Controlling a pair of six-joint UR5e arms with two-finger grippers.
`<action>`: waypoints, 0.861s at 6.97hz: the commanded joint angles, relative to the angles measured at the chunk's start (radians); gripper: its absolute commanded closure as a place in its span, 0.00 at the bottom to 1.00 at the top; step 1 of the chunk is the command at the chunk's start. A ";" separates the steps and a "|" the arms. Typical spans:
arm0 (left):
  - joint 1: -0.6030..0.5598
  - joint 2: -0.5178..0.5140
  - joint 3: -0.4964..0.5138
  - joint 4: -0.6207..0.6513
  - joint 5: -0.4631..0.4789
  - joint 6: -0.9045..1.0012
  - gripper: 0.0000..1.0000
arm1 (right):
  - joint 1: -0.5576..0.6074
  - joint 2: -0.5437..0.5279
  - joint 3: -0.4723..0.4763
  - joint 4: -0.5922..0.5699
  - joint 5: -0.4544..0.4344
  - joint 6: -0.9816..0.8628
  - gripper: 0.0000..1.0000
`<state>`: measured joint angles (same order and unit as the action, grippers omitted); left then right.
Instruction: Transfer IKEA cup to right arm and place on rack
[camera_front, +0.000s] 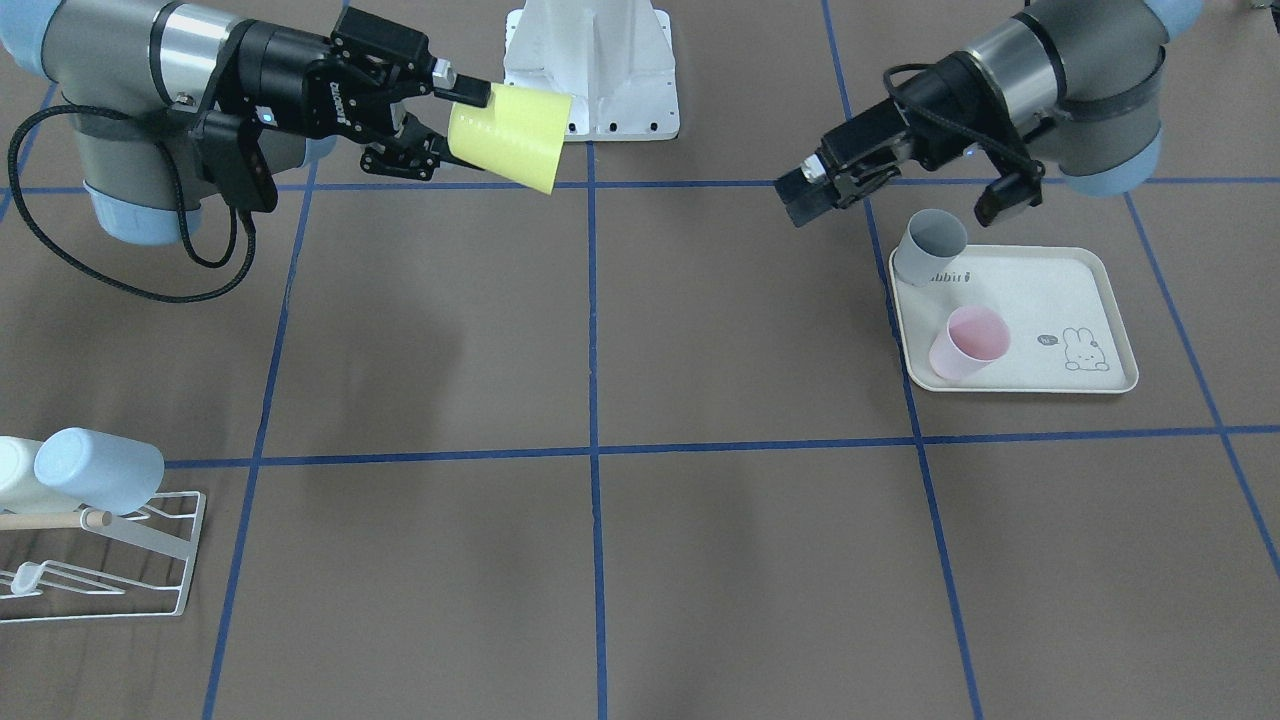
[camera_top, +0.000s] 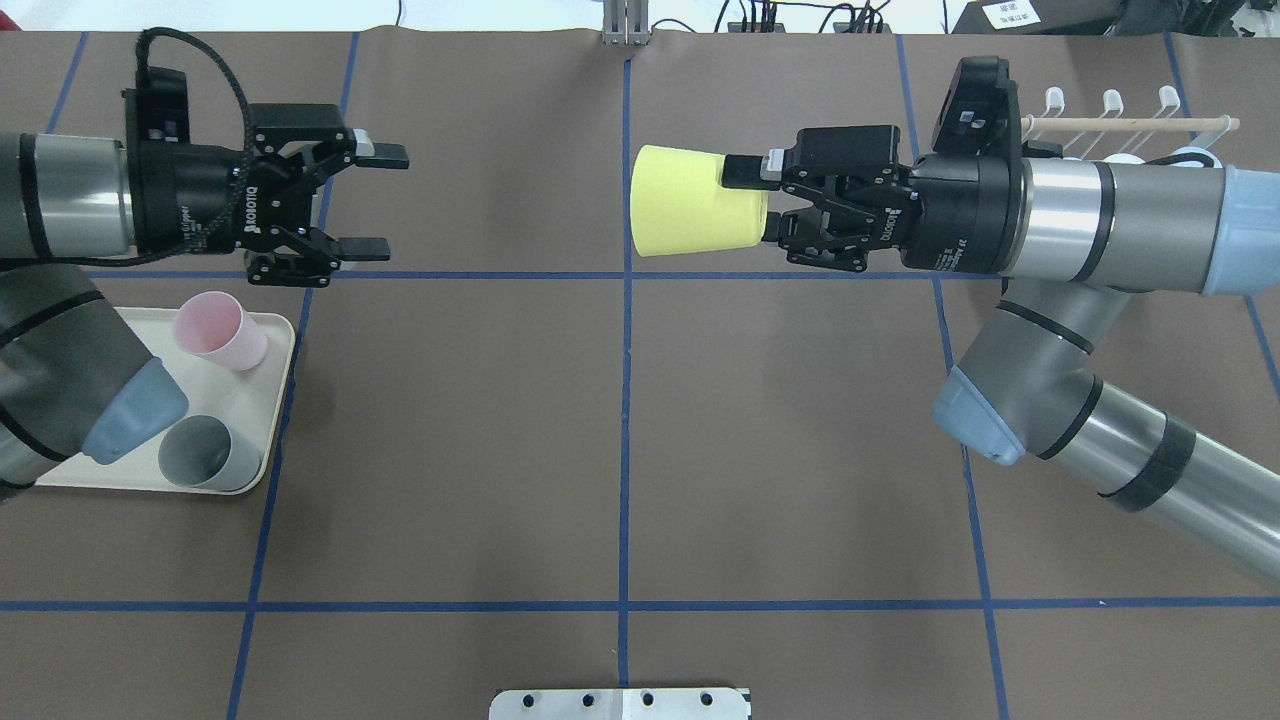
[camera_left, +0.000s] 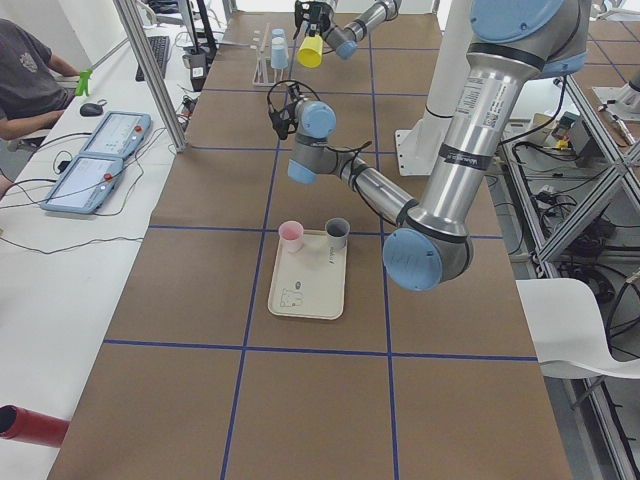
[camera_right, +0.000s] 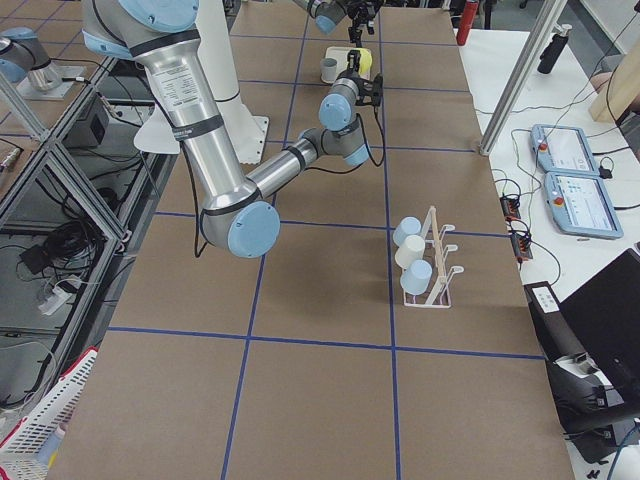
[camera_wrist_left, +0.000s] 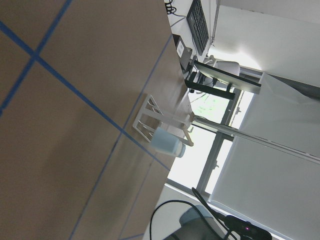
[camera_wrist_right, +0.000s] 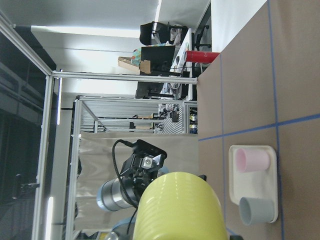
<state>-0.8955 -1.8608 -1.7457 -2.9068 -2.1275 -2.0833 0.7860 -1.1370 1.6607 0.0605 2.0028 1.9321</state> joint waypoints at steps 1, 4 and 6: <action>-0.122 0.067 0.015 0.178 -0.109 0.292 0.00 | 0.102 0.000 0.001 -0.283 0.104 -0.263 0.70; -0.189 0.110 0.012 0.389 -0.115 0.565 0.00 | 0.295 0.008 0.031 -0.680 0.246 -0.555 0.71; -0.210 0.150 0.006 0.470 -0.115 0.684 0.00 | 0.393 0.005 0.082 -0.996 0.276 -0.832 0.71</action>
<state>-1.0915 -1.7359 -1.7342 -2.4945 -2.2425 -1.4698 1.1176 -1.1312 1.7106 -0.7385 2.2527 1.2721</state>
